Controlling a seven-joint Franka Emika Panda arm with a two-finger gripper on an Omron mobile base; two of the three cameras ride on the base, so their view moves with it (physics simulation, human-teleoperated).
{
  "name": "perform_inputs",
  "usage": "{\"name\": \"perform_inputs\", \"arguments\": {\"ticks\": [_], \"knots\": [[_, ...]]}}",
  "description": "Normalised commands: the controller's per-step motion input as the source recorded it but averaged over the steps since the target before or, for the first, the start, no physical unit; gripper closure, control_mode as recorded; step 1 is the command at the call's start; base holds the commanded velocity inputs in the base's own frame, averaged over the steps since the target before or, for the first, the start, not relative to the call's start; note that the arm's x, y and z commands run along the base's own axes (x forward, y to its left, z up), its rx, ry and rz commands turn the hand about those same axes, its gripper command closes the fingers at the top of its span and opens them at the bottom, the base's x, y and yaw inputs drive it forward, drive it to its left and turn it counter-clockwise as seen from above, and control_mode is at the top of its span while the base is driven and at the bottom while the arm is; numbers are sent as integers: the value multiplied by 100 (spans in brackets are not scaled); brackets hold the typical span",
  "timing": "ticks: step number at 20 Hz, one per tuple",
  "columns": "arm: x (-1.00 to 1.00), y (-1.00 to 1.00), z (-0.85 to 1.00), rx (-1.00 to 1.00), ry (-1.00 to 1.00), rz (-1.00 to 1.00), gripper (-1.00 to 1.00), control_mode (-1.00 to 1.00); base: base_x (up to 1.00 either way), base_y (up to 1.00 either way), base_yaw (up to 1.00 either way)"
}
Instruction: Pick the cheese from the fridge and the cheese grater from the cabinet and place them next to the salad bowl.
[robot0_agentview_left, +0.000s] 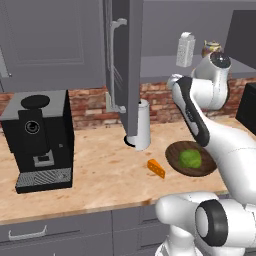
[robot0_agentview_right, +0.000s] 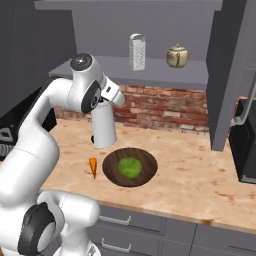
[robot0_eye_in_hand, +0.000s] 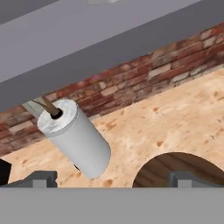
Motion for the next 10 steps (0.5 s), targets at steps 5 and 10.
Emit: {"name": "perform_inputs", "arguments": {"ticks": [5,10], "knots": [[0,-13,47,0,0,0,-100,-100,0,0,0],[0,-22,44,0,-5,5,-100,-100,0,0,0]]}}
